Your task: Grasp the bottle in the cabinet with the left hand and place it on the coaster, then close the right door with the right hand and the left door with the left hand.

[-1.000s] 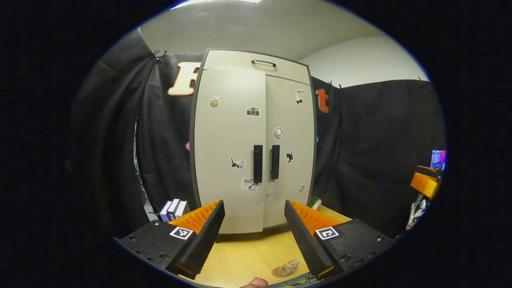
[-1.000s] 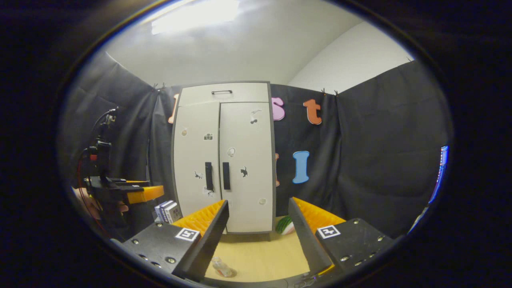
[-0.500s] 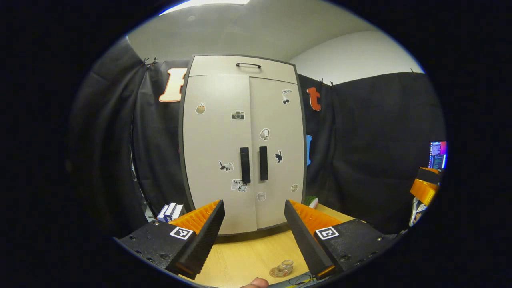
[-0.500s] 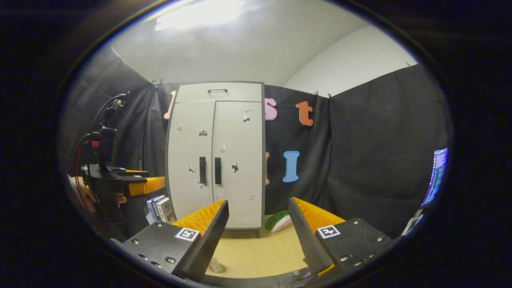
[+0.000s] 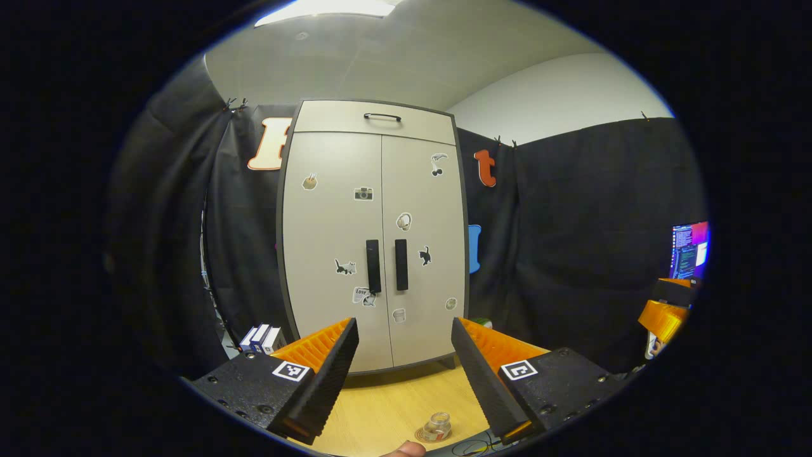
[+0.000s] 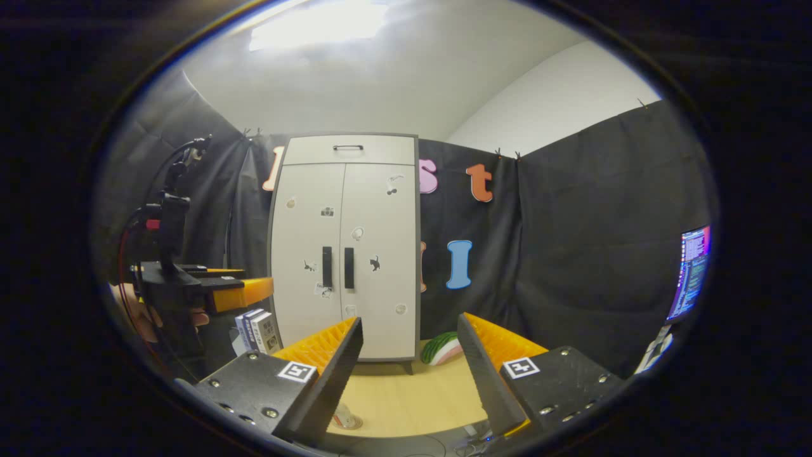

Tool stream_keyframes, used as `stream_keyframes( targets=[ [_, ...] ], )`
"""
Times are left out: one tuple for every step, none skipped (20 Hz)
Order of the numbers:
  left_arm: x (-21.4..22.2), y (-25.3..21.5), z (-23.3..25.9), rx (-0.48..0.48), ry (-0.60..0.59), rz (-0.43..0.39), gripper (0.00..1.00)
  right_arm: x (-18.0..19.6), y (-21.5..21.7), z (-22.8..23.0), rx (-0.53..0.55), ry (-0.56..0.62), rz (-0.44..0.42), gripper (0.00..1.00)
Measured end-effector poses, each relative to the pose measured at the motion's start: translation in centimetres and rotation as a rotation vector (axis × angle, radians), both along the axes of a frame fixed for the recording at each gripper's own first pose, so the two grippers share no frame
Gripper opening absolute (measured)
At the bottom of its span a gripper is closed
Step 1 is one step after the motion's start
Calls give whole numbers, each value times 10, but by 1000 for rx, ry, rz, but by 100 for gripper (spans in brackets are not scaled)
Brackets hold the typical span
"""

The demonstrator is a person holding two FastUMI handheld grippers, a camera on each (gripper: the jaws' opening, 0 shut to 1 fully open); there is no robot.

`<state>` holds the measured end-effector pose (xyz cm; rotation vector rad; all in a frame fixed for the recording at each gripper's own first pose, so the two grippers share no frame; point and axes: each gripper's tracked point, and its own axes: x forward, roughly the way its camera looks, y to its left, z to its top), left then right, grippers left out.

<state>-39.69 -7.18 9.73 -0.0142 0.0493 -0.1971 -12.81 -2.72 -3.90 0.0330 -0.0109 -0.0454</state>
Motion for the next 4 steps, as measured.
stream_keyframes(
  targets=[
    [1,-3,-2,-1,2,-15,93,3,3,1,-5,-1,6,92],
    [3,-3,-4,3,4,-21,94,6,6,2,-10,0,14,92],
    [7,-2,-5,7,4,-26,94,14,8,3,-13,4,19,92],
    [12,-2,-8,8,12,-26,94,22,9,4,-10,7,21,91]
  ],
)
